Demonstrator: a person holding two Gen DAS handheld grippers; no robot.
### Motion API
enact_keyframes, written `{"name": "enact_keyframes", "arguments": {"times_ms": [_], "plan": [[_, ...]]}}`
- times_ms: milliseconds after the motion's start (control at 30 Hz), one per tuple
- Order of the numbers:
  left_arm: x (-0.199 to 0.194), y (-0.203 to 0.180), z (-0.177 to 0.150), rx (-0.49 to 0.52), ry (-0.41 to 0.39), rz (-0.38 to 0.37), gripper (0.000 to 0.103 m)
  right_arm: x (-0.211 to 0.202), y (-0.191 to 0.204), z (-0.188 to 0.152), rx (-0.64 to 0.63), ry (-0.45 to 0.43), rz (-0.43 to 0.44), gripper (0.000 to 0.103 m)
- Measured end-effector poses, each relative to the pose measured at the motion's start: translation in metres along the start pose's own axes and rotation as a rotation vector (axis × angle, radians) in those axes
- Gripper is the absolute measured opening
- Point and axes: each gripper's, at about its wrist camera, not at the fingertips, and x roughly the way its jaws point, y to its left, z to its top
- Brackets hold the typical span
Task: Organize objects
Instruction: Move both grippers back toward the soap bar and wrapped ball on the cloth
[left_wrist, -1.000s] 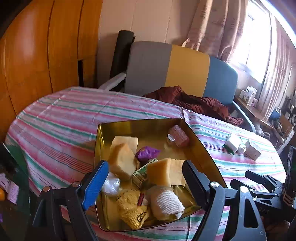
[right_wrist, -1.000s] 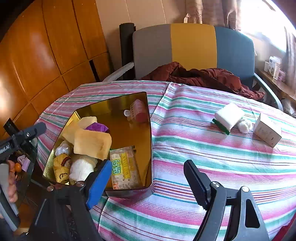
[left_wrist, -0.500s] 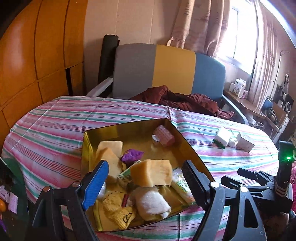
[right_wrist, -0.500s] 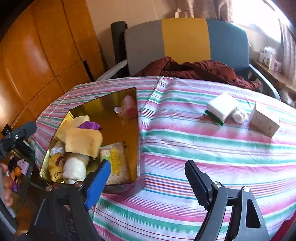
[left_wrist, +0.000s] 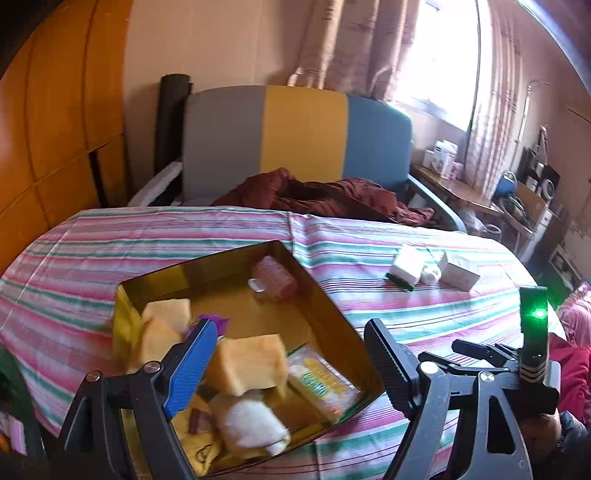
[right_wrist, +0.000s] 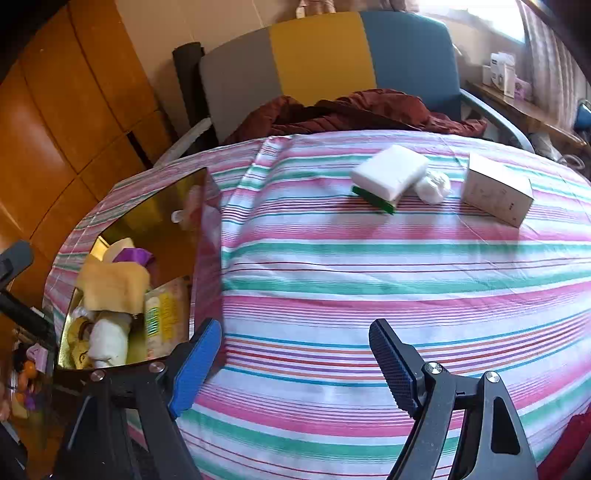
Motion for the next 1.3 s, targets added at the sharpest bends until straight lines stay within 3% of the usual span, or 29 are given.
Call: {"name": "enact_keyframes", "arguments": {"times_ms": [400, 600, 800, 1033, 1300], "plan": [[0.055, -0.038, 0.027, -0.008, 0.156, -0.124, 0.083, 0.004, -0.05, 0.011, 0.112, 0.001, -0.054, 0.083], [0.095, -0.091, 0.053, 0.097, 0.205, -0.159, 0.083, 0.007, -0.076, 0.01, 0.169, 0.0, -0.075, 0.083], [0.156, -0.163, 0.07, 0.286, 0.253, -0.157, 0.083, 0.01, -0.092, 0.006, 0.203, -0.004, -0.075, 0.083], [0.223, -0.21, 0.081, 0.4, 0.302, -0.171, 0.083, 0.013, -0.106, 0.006, 0.221, -0.014, -0.063, 0.083], [0.279, -0.231, 0.074, 0.513, 0.356, -0.153, 0.083, 0.018, -0.124, 0.005, 0.254, -0.012, -0.066, 0.083]]}}
